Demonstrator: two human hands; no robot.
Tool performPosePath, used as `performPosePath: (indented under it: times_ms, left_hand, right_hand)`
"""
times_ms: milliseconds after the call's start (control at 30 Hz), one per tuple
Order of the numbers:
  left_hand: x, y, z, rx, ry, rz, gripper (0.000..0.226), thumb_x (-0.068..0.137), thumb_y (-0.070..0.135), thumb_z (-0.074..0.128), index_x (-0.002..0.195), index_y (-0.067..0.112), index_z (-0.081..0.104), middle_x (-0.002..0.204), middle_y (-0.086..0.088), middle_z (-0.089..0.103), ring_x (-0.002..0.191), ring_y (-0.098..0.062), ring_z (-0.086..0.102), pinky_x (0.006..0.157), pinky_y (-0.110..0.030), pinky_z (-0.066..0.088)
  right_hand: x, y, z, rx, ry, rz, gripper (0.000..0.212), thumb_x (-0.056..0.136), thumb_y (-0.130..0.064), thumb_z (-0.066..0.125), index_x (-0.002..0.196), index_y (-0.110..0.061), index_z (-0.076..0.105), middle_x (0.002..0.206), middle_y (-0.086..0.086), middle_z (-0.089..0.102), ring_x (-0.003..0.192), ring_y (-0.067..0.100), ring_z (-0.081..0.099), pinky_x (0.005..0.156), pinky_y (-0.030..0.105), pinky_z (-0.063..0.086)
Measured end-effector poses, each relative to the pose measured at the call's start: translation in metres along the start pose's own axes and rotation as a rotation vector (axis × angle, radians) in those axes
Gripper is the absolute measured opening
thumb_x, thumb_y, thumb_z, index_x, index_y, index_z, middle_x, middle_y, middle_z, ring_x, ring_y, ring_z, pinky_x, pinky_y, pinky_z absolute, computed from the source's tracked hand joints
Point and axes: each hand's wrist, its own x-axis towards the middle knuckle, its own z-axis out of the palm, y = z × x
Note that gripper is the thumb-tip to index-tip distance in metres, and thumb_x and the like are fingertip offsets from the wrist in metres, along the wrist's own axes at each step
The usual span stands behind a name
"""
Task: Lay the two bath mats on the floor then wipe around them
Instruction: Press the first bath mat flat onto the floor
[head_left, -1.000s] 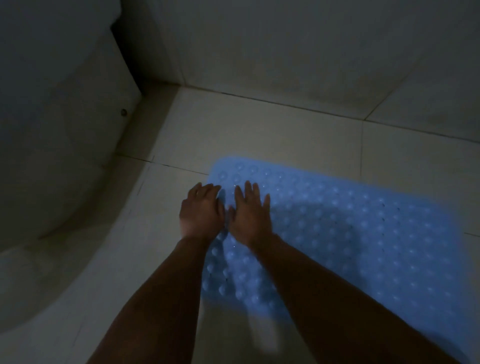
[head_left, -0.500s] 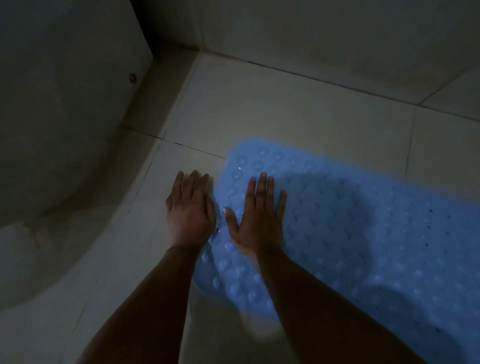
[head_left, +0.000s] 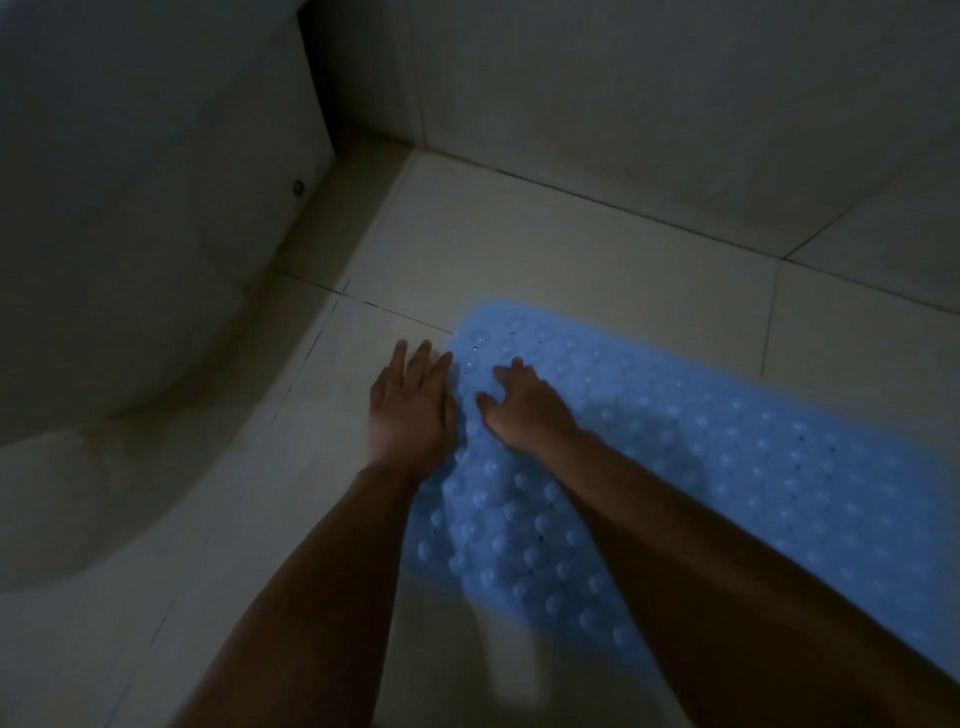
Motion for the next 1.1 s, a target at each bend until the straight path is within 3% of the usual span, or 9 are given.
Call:
performPosePath:
  times_ms: [100, 167, 267, 500, 767, 867, 967, 1033, 1100]
  left_hand:
    - [0.007, 0.02, 0.022, 0.03, -0.118, 0.131, 0.066, 0.104, 0.049, 0.015, 0.164, 0.021, 0.024, 0.172, -0.008, 0.011, 0.16, -0.03, -0.002, 0.128, -0.054, 0.014]
    - [0.008, 0.028, 0.037, 0.039, -0.148, 0.19, 0.072, 0.104, 0.06, 0.011, 0.166, 0.023, 0.01, 0.173, -0.008, -0.002, 0.159, -0.028, -0.013, 0.129, -0.053, 0.003]
    - [0.003, 0.029, 0.061, 0.149, -0.091, 0.199, 0.081, 0.102, 0.071, 0.015, 0.166, 0.022, 0.004, 0.174, -0.008, -0.005, 0.159, -0.028, -0.015, 0.128, -0.056, 0.001]
    - [0.003, 0.03, 0.072, 0.173, -0.097, 0.209, 0.082, 0.102, 0.07, 0.022, 0.166, 0.022, 0.001, 0.173, -0.008, -0.009, 0.159, -0.026, -0.015, 0.128, -0.057, 0.005]
    - [0.009, 0.03, 0.064, 0.144, -0.209, 0.213, 0.093, 0.096, 0.076, 0.024, 0.165, 0.023, -0.006, 0.172, -0.008, -0.016, 0.158, -0.027, -0.02, 0.128, -0.055, -0.005]
    - [0.024, 0.035, 0.027, -0.006, -0.384, 0.187, 0.089, 0.095, 0.072, 0.022, 0.166, 0.021, 0.008, 0.174, -0.009, -0.002, 0.16, -0.028, -0.004, 0.129, -0.051, 0.003]
    - [0.026, 0.036, -0.008, 0.003, -0.283, 0.187, 0.081, 0.097, 0.068, 0.022, 0.16, 0.018, 0.035, 0.166, -0.012, 0.032, 0.154, -0.032, 0.028, 0.125, -0.048, 0.021]
    - [0.005, 0.03, -0.012, 0.018, -0.213, 0.213, 0.08, 0.098, 0.068, 0.02, 0.158, 0.019, 0.04, 0.165, -0.011, 0.036, 0.155, -0.034, 0.025, 0.125, -0.053, 0.023]
    - [-0.021, 0.021, -0.001, 0.03, -0.213, 0.263, 0.078, 0.1, 0.068, 0.019, 0.161, 0.021, 0.033, 0.169, -0.009, 0.026, 0.159, -0.033, 0.012, 0.125, -0.057, 0.019]
  right_hand:
    - [0.008, 0.01, -0.029, 0.174, 0.186, -0.057, 0.04, 0.097, -0.031, 0.052, 0.135, -0.023, 0.062, 0.141, 0.005, 0.061, 0.131, 0.026, 0.056, 0.112, 0.04, 0.043]
    - [0.008, 0.017, -0.035, 0.232, 0.351, -0.111, 0.033, 0.094, -0.025, 0.053, 0.124, -0.024, 0.068, 0.123, 0.002, 0.071, 0.116, 0.023, 0.065, 0.101, 0.039, 0.052]
    - [0.014, 0.034, -0.03, 0.283, 0.477, -0.209, 0.028, 0.094, -0.022, 0.054, 0.118, -0.021, 0.069, 0.118, 0.001, 0.072, 0.111, 0.021, 0.066, 0.097, 0.038, 0.053]
    - [0.022, 0.065, -0.018, 0.261, 0.596, -0.267, 0.024, 0.096, -0.021, 0.054, 0.115, -0.023, 0.069, 0.116, -0.003, 0.068, 0.113, 0.02, 0.059, 0.096, 0.03, 0.044]
    - [-0.005, 0.077, -0.023, 0.297, 0.592, -0.238, 0.029, 0.09, -0.024, 0.051, 0.112, -0.022, 0.069, 0.112, -0.002, 0.068, 0.108, 0.022, 0.06, 0.094, 0.036, 0.049]
    - [-0.029, 0.079, -0.03, 0.307, 0.577, -0.174, 0.027, 0.089, -0.024, 0.053, 0.111, -0.023, 0.069, 0.111, -0.001, 0.068, 0.107, 0.024, 0.061, 0.093, 0.043, 0.05]
    - [-0.053, 0.072, -0.031, 0.339, 0.566, -0.119, 0.028, 0.087, -0.026, 0.054, 0.11, -0.024, 0.07, 0.111, -0.001, 0.069, 0.107, 0.026, 0.063, 0.093, 0.046, 0.051]
    - [-0.064, 0.067, -0.029, 0.355, 0.557, -0.112, 0.028, 0.087, -0.028, 0.053, 0.109, -0.025, 0.07, 0.112, 0.0, 0.069, 0.107, 0.026, 0.063, 0.094, 0.047, 0.051]
    - [-0.069, 0.064, -0.025, 0.353, 0.549, -0.111, 0.028, 0.087, -0.028, 0.053, 0.109, -0.025, 0.07, 0.113, 0.0, 0.069, 0.108, 0.025, 0.062, 0.094, 0.048, 0.051]
